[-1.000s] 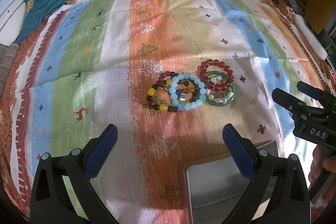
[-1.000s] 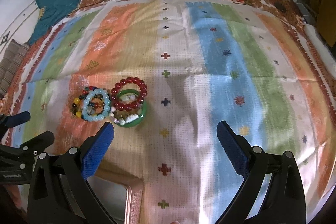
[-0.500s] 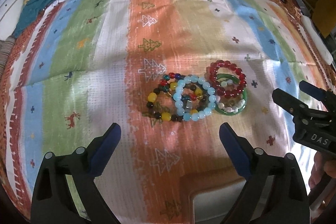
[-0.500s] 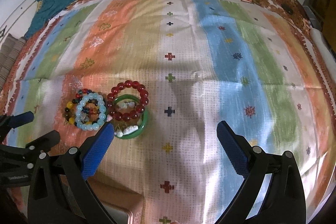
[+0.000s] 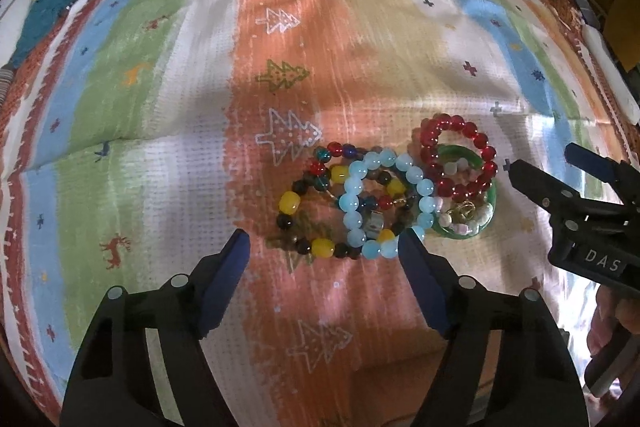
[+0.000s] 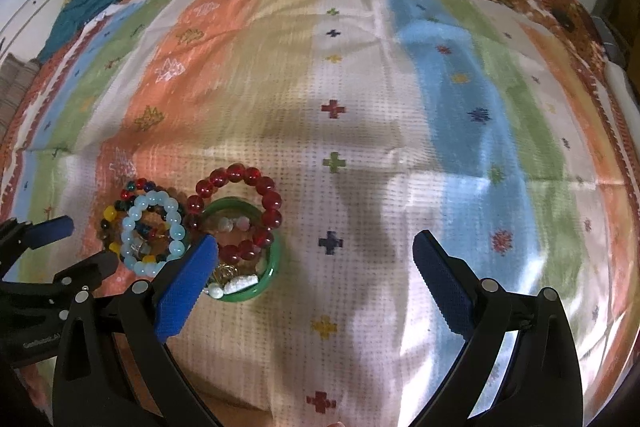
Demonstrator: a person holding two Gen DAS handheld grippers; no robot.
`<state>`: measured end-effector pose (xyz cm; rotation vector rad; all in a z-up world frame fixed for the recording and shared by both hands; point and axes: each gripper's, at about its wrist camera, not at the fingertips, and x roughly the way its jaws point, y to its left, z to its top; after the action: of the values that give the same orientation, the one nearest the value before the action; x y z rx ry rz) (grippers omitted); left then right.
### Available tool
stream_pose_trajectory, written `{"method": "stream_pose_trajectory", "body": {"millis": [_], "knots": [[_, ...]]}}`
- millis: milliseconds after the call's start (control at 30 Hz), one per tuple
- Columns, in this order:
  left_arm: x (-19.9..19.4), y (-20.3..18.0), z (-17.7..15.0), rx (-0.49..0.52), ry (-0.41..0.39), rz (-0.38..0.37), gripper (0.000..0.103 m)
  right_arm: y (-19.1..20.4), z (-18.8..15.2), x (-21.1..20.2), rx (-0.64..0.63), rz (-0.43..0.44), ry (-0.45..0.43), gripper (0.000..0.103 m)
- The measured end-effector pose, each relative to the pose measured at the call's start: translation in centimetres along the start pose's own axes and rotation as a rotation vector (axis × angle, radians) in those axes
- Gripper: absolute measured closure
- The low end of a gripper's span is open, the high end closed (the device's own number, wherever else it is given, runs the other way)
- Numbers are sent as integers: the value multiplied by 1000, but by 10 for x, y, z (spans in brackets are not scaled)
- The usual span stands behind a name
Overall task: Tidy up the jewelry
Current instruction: 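Close left tool on light blue bead bracelet while right tool grasps red bead bracelet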
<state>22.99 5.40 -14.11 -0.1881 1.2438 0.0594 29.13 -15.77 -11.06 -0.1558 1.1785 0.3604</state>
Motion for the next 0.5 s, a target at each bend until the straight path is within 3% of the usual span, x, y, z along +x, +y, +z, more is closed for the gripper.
{"method": "stream_pose_trajectory", "body": {"millis": [100,167,333,400,500], "knots": [[4,-1,3,11,3,-1,32,1,3,5,0,-1,7,6],[7,-2,5,12,8,-2,39,5,5,9,-19,-14,11,16],[13,-5,8,29,15,-20,52,9,8,16,-24,1,23,16],[15,-6,9,34,16,-26,53,10,10,19,-28,6,27,17],[18,-8,9,43,21,-33,59,11,11,23,-31,14,39,32]]}}
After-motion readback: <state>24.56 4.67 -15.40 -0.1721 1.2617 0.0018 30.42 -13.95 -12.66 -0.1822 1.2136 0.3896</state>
